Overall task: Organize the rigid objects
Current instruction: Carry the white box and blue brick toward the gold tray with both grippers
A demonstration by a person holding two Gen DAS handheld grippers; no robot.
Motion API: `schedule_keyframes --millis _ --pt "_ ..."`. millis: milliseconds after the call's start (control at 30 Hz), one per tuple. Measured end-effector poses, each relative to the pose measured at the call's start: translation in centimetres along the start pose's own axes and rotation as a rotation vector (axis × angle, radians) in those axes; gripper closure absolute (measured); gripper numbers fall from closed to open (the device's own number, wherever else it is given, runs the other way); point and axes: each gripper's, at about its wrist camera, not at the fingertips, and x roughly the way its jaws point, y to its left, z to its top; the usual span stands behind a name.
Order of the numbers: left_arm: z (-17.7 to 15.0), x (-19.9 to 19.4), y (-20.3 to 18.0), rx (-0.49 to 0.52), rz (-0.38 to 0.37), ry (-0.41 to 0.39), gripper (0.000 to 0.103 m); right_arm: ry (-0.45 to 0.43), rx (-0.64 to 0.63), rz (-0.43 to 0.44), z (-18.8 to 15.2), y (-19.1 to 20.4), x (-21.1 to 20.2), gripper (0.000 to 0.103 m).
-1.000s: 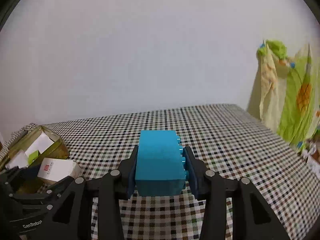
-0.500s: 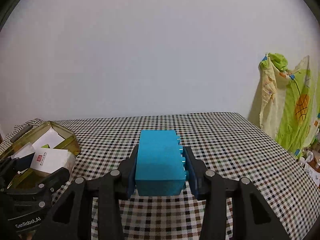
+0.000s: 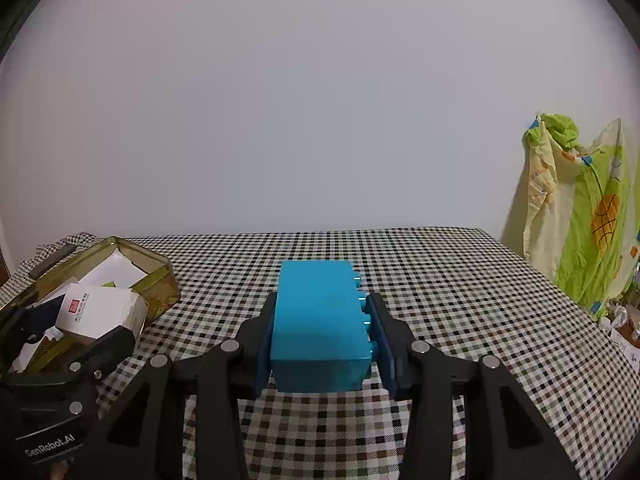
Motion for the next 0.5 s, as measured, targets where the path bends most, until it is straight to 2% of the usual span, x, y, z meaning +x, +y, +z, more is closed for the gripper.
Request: schedule_keyframes --millis 500 --pt "-0.7 -1.3 1.7 -0.01 0.006 -0.03 0.019 -0.016 -0.015 0.044 -0.6 2.0 -1.5 0.058"
